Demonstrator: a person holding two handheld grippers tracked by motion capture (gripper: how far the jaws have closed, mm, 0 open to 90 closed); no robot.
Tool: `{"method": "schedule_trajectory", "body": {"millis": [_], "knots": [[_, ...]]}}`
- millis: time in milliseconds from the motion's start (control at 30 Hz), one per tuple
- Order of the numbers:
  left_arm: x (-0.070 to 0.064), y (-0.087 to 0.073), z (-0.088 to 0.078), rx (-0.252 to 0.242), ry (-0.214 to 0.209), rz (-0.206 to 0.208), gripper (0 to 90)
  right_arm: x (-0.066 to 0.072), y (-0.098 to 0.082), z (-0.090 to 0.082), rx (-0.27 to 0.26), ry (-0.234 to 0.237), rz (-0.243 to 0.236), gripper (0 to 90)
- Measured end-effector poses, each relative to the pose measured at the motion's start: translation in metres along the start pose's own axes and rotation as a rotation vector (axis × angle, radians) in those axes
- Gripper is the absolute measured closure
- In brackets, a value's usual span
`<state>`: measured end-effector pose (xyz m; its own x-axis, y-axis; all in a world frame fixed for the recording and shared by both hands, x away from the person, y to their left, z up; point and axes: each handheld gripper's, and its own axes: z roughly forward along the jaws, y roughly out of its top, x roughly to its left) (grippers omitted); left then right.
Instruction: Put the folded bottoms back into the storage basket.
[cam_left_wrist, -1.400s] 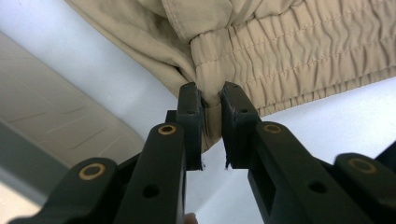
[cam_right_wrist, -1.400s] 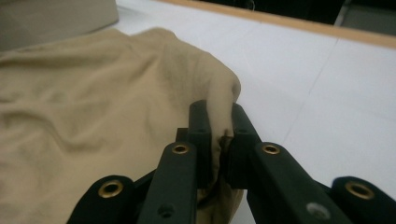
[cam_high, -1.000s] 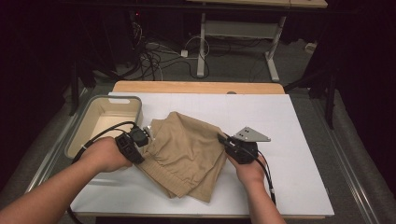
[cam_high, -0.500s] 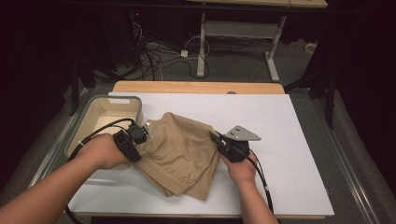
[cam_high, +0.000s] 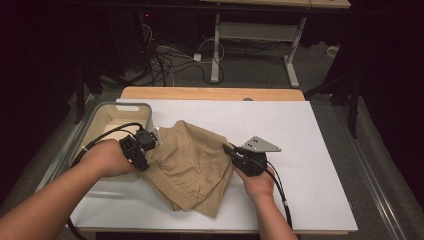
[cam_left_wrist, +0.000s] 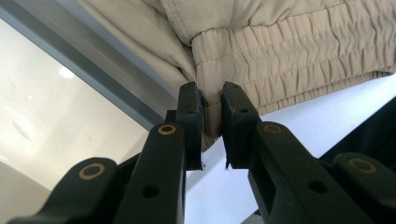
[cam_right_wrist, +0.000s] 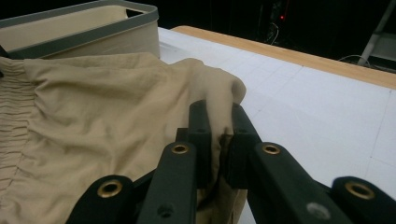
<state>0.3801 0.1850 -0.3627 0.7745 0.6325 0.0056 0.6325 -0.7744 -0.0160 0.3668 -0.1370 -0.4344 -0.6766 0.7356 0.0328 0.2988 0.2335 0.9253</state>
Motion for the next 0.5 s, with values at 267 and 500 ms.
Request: {"method": "schedule_trajectory", "body": {"millis": [267, 500], "knots": [[0.01, 0.008, -0.003, 0.008, -0.019, -0.001, 77.9, 0.001, 0.006, -0.004, 0.016, -0.018, -0.038, 84.5], [0.011, 0.017, -0.011, 0.013, -0.017, 0.019, 77.9, 0.001, 0.019, -0.008, 0.035, -0.025, -0.043, 84.4]]}}
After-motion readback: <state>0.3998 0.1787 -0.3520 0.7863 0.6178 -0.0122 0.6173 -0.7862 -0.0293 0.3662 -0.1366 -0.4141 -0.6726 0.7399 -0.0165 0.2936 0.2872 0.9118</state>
